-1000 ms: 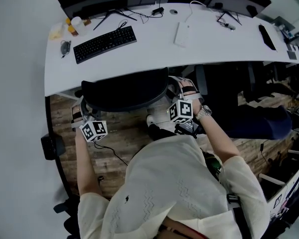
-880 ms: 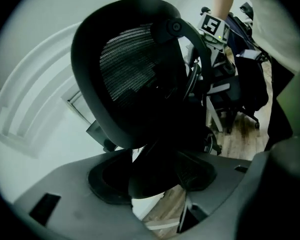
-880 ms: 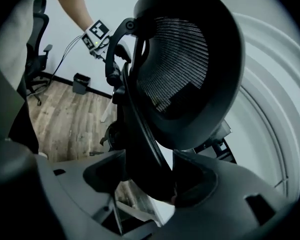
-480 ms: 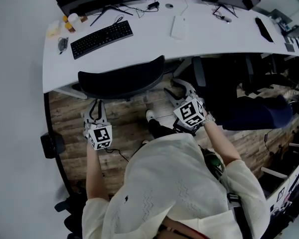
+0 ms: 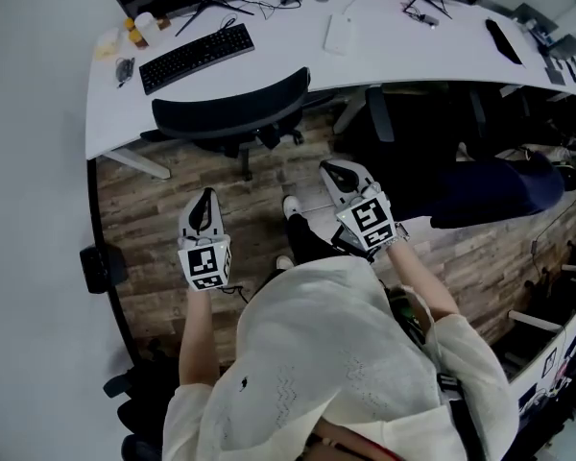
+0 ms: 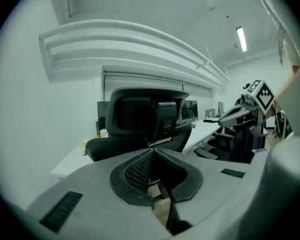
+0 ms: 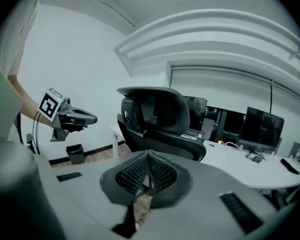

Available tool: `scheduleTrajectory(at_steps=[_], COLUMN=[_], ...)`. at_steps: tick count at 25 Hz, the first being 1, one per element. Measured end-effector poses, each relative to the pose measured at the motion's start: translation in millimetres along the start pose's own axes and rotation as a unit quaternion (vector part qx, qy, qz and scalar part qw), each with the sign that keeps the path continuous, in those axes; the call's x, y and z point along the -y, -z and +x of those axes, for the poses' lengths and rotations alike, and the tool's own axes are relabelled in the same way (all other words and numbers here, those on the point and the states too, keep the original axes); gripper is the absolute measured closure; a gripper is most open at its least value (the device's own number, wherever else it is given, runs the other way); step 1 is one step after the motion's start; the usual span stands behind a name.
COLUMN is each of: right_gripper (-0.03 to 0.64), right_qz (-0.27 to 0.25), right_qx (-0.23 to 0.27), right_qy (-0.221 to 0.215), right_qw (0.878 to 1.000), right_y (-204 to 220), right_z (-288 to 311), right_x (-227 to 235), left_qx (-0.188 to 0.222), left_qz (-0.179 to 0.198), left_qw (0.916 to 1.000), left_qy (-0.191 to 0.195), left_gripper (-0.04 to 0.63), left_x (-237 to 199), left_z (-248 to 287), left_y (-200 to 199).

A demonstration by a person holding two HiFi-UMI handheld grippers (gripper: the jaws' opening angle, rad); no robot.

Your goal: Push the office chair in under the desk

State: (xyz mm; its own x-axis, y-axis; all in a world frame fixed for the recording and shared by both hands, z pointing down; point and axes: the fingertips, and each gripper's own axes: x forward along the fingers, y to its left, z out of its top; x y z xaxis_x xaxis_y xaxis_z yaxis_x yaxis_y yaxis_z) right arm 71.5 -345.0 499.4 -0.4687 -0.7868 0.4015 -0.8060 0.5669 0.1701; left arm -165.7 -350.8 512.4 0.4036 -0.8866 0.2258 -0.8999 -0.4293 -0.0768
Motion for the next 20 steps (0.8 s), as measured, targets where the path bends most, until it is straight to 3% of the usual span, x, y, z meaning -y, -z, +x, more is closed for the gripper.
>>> scheduleTrajectory(at_steps=[8, 20], right_gripper=[0.615, 0.617], right_qz=[0.094, 0.132], right_qx=[0.045, 0.134], right_qy=[0.004, -0.004], right_qw=[0.995, 0.982], right_y=[-8.0, -68.8], right_z=[-49.1, -95.5], right_x=[-35.9, -61.0], left_qx=[0.022, 0.098], left_qz=[-0.037, -0.085], left_qw=[0.9987, 0.9906], left_qy=[0.029, 0.042], left_gripper=[0.577, 0.577], left_x=[34.1, 54.7], left_z=[-48.6, -99.1], left_y=[-5.6, -63.7])
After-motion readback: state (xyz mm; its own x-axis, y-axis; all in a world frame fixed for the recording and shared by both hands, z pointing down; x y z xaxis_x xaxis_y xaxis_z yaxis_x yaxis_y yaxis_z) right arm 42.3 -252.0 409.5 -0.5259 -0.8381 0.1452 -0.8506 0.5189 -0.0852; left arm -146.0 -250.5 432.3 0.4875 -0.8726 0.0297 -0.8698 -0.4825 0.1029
